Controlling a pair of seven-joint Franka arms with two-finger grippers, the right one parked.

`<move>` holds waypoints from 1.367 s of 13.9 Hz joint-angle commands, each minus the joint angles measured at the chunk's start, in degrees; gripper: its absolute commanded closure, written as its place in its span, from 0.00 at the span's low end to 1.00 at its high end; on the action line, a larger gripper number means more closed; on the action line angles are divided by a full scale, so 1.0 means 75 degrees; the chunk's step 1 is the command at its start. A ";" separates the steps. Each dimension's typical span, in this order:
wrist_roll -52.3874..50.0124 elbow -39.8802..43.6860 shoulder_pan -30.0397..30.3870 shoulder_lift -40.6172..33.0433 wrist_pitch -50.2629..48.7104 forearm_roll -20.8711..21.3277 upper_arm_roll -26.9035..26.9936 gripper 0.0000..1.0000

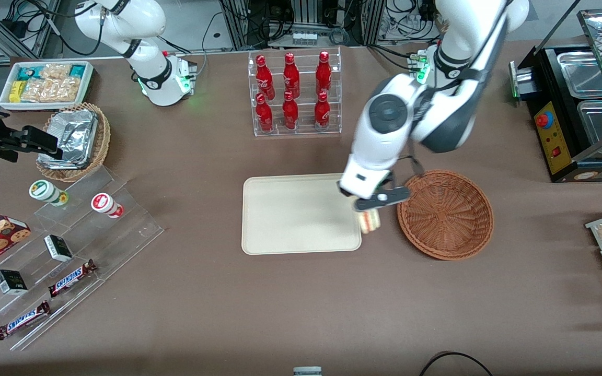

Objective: Place sandwich from basket to tray
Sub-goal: 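Carry the held sandwich over the cream tray and lower it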

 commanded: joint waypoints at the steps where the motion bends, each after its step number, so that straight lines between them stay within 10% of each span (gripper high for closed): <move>1: -0.0062 0.0660 -0.0536 0.0658 -0.0093 0.0092 0.0084 1.00; 18: 0.0172 0.1224 -0.1745 0.2873 0.2086 0.0667 0.0084 1.00; 19: 0.0149 0.1224 -0.1745 0.2955 0.2110 0.0667 0.0084 0.89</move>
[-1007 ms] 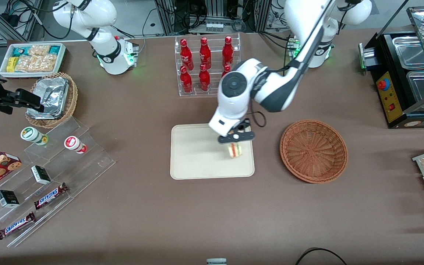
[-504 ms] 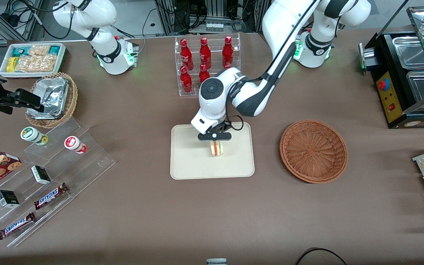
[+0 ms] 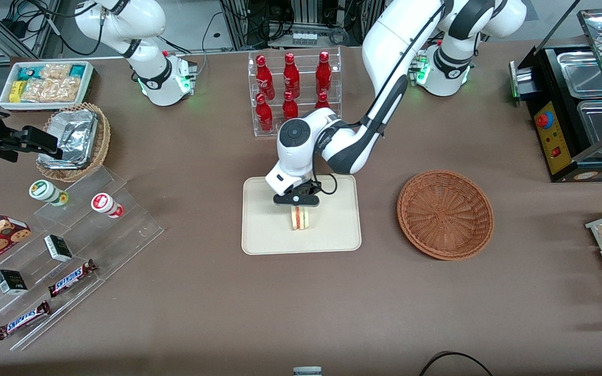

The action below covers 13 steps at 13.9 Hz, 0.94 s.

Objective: Place sandwich from basket to tray
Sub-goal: 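Open the left gripper to release the sandwich onto the tray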

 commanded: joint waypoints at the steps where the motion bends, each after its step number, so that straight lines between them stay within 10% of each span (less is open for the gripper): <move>1: -0.0003 0.0235 -0.0110 0.0285 0.0109 0.0121 0.0096 0.30; 2: -0.0038 0.0247 -0.0121 0.0251 0.0109 0.0133 0.0096 0.00; 13: -0.0870 0.0153 0.0673 -0.2395 -0.2184 -0.0078 0.0213 0.00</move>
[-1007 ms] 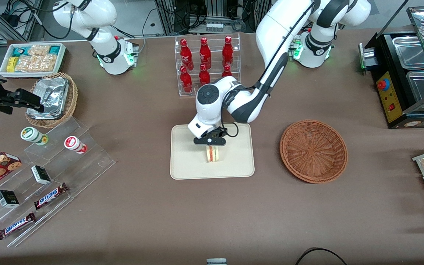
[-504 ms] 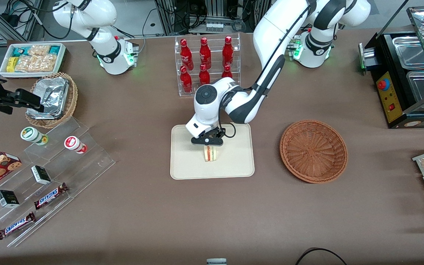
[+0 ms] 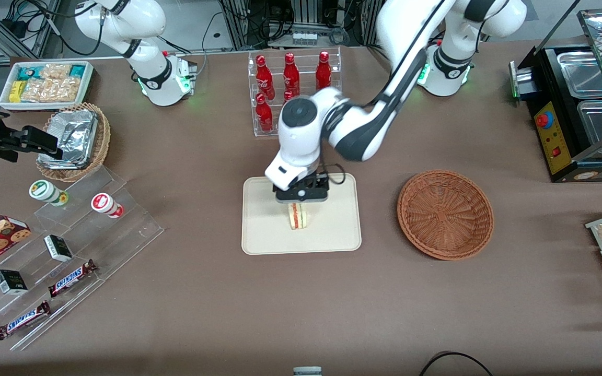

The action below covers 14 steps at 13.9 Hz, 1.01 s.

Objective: Place sandwich from basket to tray

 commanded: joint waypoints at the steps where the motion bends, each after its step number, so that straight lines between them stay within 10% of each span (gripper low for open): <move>1: -0.0406 -0.0268 0.0508 -0.1091 -0.0880 -0.0343 -0.0016 0.00; 14: 0.4099 -0.0654 0.4736 -0.4058 -0.4397 -0.1107 -0.0016 0.00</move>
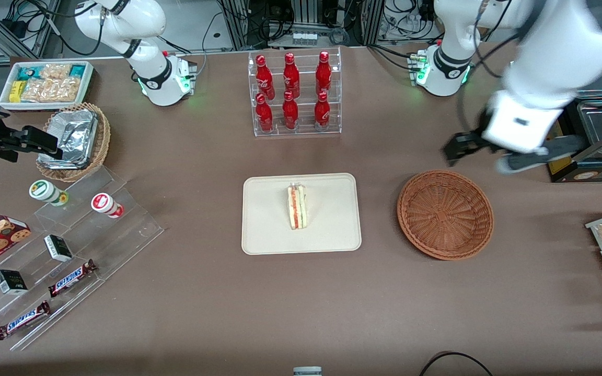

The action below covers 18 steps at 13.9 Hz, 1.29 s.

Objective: Place sandwich from basket to tray

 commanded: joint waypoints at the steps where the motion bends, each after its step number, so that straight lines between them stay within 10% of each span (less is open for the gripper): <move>1: 0.1325 -0.0248 0.0888 -0.0347 -0.0341 -0.0255 -0.0108 0.00; 6: 0.2899 -0.0681 0.2015 -0.0629 -0.0260 -0.0256 -0.0096 0.00; 18: 0.3346 -0.0049 0.1946 0.0015 0.0079 -0.0162 -0.0049 0.00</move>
